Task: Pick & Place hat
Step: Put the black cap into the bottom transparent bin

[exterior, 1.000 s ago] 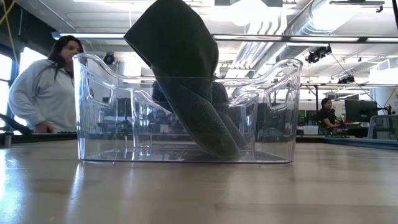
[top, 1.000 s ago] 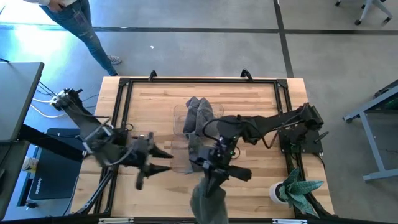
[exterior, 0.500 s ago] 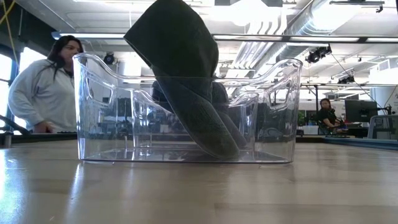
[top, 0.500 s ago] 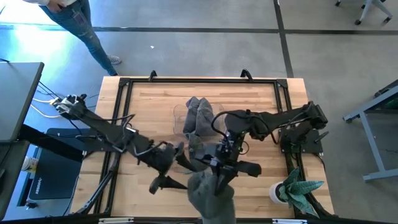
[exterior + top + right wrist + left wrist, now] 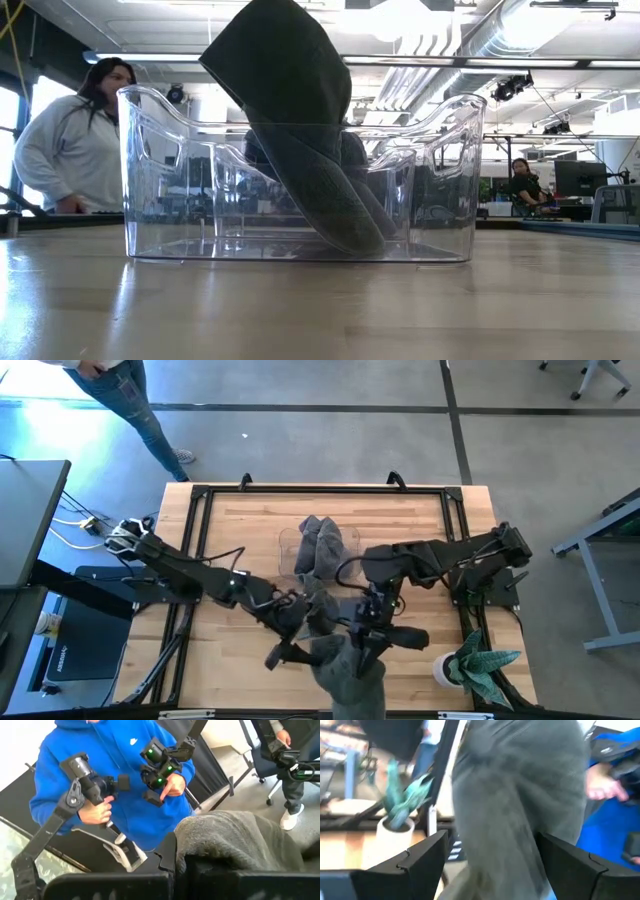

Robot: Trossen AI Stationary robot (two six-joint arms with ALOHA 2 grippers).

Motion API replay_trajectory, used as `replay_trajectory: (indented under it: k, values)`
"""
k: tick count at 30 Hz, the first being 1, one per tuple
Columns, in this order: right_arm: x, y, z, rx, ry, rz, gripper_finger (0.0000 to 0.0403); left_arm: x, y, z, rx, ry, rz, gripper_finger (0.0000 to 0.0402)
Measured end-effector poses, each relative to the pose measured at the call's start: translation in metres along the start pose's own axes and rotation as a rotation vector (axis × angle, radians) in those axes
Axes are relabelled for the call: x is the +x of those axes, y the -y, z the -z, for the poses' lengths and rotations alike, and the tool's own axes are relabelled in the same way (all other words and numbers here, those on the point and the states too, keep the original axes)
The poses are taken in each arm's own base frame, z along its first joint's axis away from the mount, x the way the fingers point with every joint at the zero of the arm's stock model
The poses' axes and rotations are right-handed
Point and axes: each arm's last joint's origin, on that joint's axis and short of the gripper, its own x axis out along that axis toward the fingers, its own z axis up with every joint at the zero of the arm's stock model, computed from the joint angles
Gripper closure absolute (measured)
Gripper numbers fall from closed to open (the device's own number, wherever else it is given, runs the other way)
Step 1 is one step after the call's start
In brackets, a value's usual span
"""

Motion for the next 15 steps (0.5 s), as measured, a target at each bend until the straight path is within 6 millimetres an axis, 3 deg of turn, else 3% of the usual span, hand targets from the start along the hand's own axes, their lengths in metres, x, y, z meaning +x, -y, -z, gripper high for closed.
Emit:
replay_trajectory:
  k: [7,15]
  values:
    - [0.009,-0.003,0.012,0.001,-0.072,0.012,0.0402,0.015,-0.006,0.002,-0.01,0.081,0.167,0.0105]
    - [0.016,-0.005,0.026,0.024,-0.149,0.055,0.0402,0.035,-0.021,0.025,-0.027,0.077,0.096,0.0105]
